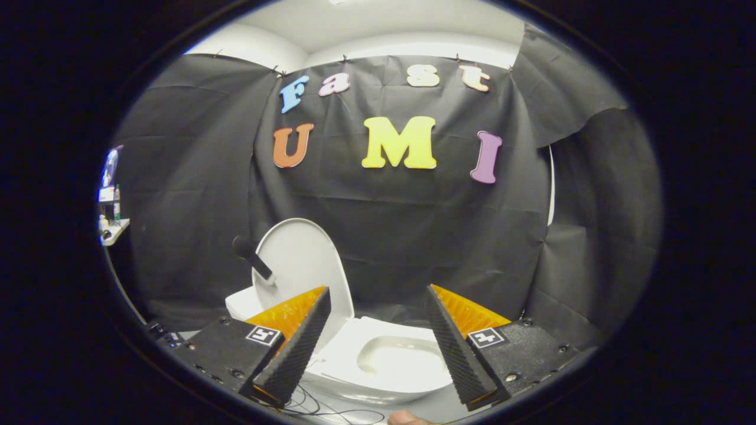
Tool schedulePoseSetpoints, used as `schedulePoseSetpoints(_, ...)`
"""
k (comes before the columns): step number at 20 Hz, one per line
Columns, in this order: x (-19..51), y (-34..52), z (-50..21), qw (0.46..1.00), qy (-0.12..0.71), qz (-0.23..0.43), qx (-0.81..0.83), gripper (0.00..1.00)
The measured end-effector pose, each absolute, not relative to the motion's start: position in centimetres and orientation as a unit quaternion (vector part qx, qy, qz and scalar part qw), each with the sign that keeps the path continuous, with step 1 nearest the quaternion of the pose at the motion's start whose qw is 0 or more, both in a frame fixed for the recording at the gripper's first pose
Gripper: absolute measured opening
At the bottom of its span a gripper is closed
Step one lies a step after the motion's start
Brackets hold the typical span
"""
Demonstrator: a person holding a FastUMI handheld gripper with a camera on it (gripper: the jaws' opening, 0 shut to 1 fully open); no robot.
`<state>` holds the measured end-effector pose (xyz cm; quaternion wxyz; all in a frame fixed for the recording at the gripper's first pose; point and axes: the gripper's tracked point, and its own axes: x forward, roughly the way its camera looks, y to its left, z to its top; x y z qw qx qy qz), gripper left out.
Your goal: Open the toilet lid.
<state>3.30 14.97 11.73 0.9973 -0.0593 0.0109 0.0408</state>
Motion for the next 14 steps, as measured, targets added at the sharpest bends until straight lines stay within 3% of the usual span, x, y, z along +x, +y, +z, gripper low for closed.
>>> schedulePoseSetpoints(14,-0.6,6.2,7.9,0.999,-0.037,0.009,-0.026,1.0)
